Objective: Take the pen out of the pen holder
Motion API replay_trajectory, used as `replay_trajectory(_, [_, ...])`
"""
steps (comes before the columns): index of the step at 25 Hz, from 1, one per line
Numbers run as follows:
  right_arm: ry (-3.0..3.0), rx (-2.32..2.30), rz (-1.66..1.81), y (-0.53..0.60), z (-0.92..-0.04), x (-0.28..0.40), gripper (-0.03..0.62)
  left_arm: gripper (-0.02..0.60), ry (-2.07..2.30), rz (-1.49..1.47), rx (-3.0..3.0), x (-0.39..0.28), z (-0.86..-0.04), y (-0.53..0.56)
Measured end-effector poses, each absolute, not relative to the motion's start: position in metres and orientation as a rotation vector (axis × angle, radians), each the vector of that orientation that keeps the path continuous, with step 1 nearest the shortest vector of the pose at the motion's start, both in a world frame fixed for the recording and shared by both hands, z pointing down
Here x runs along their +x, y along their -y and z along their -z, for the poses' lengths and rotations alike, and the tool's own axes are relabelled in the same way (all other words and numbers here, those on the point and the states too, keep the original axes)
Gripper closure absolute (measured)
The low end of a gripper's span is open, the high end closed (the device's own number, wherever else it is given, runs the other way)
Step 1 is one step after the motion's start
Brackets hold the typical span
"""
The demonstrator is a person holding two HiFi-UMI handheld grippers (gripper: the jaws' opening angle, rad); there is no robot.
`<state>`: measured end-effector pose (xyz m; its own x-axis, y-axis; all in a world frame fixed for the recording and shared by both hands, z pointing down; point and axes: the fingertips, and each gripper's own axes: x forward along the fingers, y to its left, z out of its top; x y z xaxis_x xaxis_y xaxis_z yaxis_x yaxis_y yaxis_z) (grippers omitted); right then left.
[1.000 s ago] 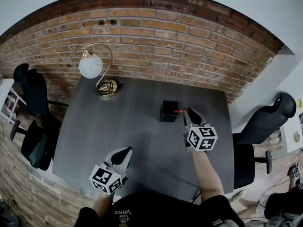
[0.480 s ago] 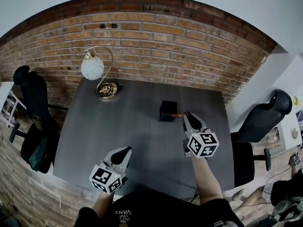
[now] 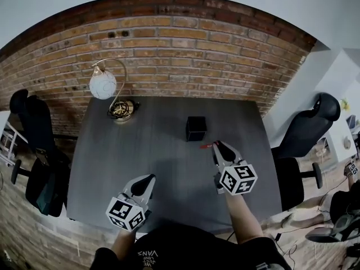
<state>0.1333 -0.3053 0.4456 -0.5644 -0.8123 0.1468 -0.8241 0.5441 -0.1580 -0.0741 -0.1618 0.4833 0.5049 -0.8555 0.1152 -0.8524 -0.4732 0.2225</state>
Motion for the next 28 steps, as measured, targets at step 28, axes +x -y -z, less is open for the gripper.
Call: replay_trajectory(28, [2.61,1.577,-0.517,0.205,-0.498,0.109,0.543,0.528,1.223,-0.016,2.595,-0.097,-0.497,0.158])
